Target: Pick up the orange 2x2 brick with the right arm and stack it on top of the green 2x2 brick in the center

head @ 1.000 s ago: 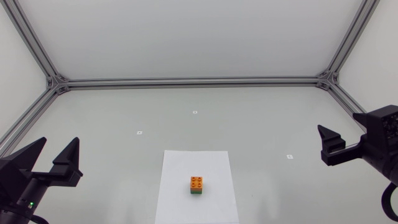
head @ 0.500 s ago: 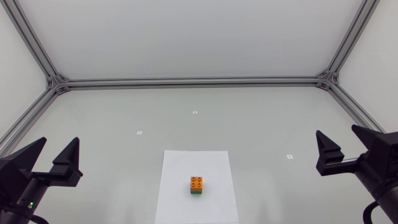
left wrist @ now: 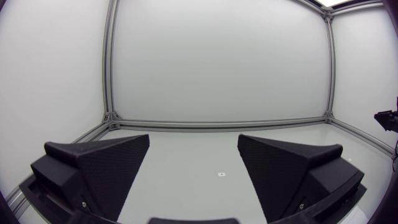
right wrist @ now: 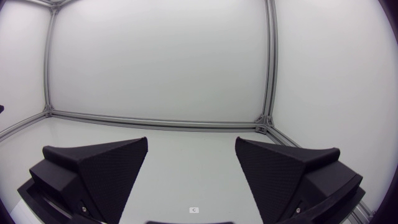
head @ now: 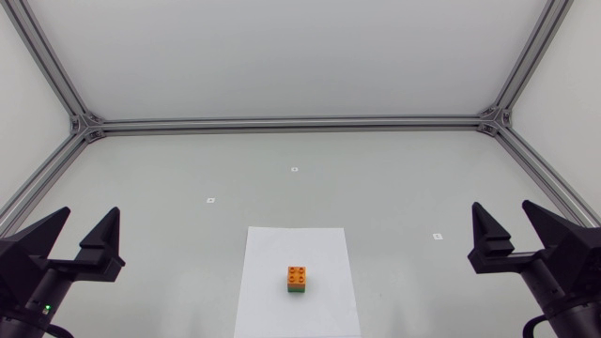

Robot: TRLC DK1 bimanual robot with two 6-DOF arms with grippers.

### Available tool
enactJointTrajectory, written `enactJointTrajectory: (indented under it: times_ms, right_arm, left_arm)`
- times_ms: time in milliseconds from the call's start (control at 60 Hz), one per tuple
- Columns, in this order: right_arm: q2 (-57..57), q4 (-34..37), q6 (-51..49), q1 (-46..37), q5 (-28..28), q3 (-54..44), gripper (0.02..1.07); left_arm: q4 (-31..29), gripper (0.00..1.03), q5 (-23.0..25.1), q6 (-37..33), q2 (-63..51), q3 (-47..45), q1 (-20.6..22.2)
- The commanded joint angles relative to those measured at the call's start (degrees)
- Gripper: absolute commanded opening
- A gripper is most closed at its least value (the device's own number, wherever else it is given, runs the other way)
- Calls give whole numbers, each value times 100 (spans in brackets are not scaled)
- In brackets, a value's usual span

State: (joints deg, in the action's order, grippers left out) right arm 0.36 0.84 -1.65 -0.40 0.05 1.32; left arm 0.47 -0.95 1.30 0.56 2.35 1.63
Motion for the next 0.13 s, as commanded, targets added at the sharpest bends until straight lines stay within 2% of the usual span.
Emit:
enactJointTrajectory:
  times_ms: [0,117]
  right_arm:
    - [-36,-84,165,40,-5,-132,102]
    - [-36,-84,165,40,-5,-132,102]
  left_arm:
    - [-65,99,16,-33,32,-235,-13]
    - [-65,99,16,-33,32,-235,-13]
